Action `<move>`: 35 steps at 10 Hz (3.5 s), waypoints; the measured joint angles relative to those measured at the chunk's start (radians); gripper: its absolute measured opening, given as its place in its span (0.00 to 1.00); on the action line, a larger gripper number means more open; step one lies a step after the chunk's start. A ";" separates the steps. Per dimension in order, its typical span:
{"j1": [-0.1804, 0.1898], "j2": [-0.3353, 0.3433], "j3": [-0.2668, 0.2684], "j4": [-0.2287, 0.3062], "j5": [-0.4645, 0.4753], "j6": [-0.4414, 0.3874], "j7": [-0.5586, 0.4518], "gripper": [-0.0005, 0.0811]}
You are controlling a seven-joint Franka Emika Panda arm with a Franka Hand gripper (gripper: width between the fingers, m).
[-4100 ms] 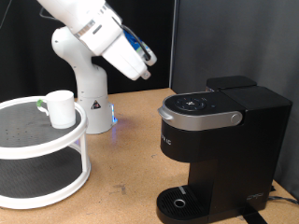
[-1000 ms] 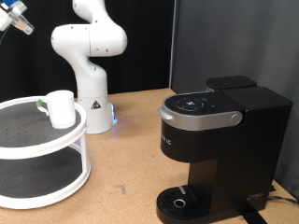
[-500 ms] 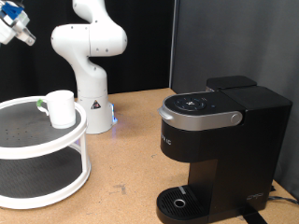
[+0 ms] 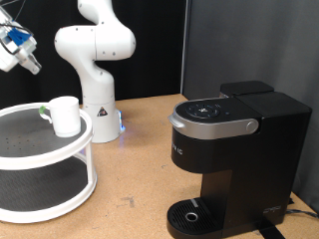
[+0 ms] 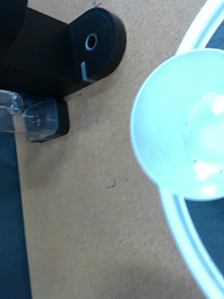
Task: Make a cup of coffee with the keurig machine
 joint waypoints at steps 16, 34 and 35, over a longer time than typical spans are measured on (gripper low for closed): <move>-0.004 0.045 -0.009 -0.227 -0.024 0.321 -0.019 0.99; -0.004 -0.049 0.011 -0.107 -0.030 0.017 0.028 0.08; -0.004 -0.050 0.016 -0.122 -0.010 0.052 0.073 0.08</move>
